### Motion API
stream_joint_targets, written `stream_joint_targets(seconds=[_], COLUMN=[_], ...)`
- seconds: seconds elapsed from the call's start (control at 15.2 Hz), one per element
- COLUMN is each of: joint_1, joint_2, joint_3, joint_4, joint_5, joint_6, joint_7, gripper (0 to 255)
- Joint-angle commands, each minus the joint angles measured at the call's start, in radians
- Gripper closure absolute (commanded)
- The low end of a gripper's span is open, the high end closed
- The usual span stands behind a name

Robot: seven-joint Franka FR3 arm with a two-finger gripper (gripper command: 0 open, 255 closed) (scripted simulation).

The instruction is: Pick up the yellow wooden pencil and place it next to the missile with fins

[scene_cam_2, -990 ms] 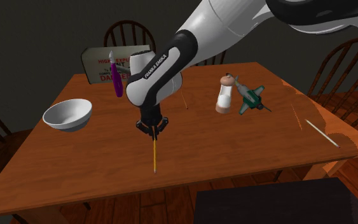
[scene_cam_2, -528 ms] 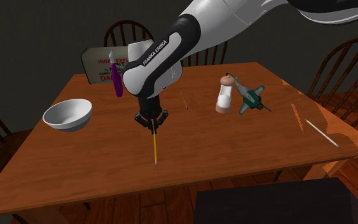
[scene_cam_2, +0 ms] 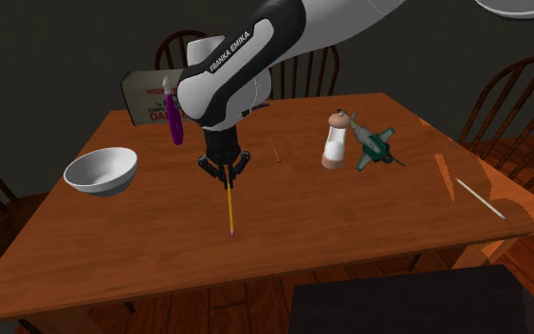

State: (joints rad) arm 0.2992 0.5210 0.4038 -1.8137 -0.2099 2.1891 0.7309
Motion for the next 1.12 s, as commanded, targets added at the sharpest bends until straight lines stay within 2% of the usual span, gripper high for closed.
stream_joint_targets(seconds=[0.0,1.06], joint_1=[-0.003,-0.022], joint_2=[-0.016,-0.127], joint_3=[0.005,0.035], joint_4=[0.006,0.072], joint_5=[0.008,0.062], joint_6=[-0.022,-0.191], joint_7=[-0.004,-0.033], gripper=[255,255])
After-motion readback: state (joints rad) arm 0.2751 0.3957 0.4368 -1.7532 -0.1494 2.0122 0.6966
